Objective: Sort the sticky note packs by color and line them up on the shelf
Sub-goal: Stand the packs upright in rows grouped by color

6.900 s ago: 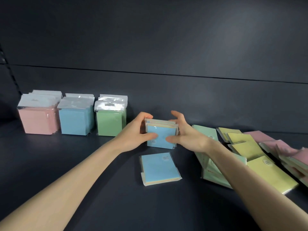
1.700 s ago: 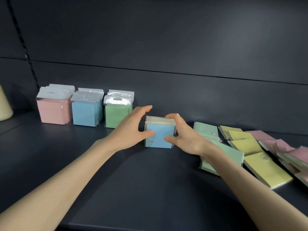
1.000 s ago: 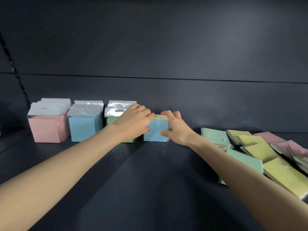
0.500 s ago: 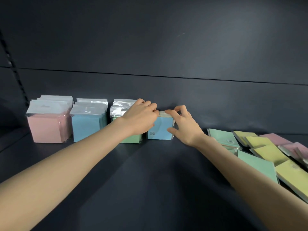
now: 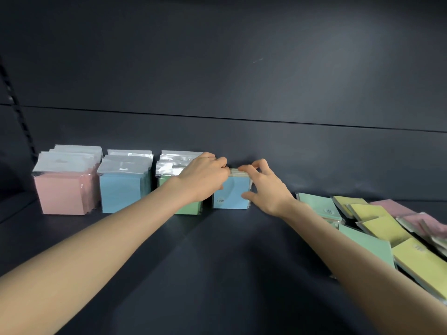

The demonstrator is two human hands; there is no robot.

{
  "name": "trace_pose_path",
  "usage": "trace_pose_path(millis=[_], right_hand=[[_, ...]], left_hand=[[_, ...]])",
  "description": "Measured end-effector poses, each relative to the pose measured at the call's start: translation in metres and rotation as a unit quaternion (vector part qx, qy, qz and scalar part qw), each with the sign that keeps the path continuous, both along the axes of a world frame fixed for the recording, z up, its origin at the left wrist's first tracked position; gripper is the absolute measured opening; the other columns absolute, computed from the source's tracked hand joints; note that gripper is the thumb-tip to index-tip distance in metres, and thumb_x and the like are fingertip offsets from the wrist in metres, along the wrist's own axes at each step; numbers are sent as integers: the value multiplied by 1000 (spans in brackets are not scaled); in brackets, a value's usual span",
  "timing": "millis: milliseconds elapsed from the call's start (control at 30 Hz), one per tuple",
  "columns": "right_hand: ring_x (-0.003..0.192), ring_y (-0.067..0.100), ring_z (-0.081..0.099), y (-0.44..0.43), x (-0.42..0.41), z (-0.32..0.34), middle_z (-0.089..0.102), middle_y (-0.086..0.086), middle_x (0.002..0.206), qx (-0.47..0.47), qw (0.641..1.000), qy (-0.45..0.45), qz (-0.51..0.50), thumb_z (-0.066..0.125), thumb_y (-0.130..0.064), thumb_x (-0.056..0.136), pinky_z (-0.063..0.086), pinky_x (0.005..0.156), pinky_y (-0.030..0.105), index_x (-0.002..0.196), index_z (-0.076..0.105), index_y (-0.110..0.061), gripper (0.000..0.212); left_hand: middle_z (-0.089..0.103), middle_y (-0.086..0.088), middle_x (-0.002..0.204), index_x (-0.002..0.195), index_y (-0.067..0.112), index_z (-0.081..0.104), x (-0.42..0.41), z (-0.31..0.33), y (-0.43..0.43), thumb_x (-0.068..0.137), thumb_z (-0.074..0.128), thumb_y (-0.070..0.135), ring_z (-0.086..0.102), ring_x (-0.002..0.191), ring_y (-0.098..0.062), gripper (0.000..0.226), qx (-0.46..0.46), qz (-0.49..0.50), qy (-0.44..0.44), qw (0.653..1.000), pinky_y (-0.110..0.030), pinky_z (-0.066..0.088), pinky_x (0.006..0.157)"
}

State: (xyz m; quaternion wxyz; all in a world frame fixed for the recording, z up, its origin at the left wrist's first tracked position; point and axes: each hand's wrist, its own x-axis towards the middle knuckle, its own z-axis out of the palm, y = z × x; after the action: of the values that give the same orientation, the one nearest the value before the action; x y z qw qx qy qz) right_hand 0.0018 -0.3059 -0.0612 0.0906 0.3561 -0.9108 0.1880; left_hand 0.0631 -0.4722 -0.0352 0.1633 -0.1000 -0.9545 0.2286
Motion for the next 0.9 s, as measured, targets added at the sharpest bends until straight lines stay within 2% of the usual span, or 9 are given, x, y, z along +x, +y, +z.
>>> trace_pose_path(millis=[133,233,300,367,533,700,900], right_hand=[[106,18,40,7,-1,1,28,-1,131,8,1000,4,-8,59,-18,88,46,77,35,140,34,-25,58],[118,21,37,7,0,1,27,1,131,23,1000,17,-10,58,-19,89,49,80,39,141,33,-24,58],[119,22,35,6,1,2,27,1,131,33,999,26,-13,57,-20,89,49,78,38,141,32,-24,58],[119,22,34,8,2,3,27,2,131,39,999,29,-17,56,-21,88,50,75,37,141,31,-25,58],[119,22,33,8,4,4,26,3,130,43,998,29,-18,56,-21,86,51,75,38,141,30,-25,61],[120,23,33,9,6,6,25,2,133,39,999,23,-15,56,-21,87,50,81,40,143,29,-24,62],[123,24,33,14,7,10,27,3,134,18,999,16,-22,56,-21,87,48,86,41,141,32,-20,59]], left_hand=[[50,-4,111,112,9,54,-2,-2,9,96,49,24,53,95,-24,23,-4,0,2,1000,-28,31,92],[49,-4,116,119,10,52,-1,-4,8,96,47,26,52,102,-23,29,8,6,6,1000,-29,27,100],[46,-3,122,128,11,49,0,-4,5,95,46,29,47,111,-23,37,16,9,8,1000,-33,17,111],[42,-3,125,132,13,47,2,-3,4,94,47,30,40,117,-23,41,20,13,9,1000,-37,9,114],[42,-1,124,133,13,45,4,0,6,92,47,26,39,117,-22,43,27,22,-10,999,-41,9,114],[43,-2,122,128,12,46,7,-3,7,91,44,20,41,114,-23,39,53,26,-10,998,-39,17,111],[43,-3,124,132,11,44,10,-2,9,92,45,23,40,117,-23,42,45,24,2,999,-42,8,115]])
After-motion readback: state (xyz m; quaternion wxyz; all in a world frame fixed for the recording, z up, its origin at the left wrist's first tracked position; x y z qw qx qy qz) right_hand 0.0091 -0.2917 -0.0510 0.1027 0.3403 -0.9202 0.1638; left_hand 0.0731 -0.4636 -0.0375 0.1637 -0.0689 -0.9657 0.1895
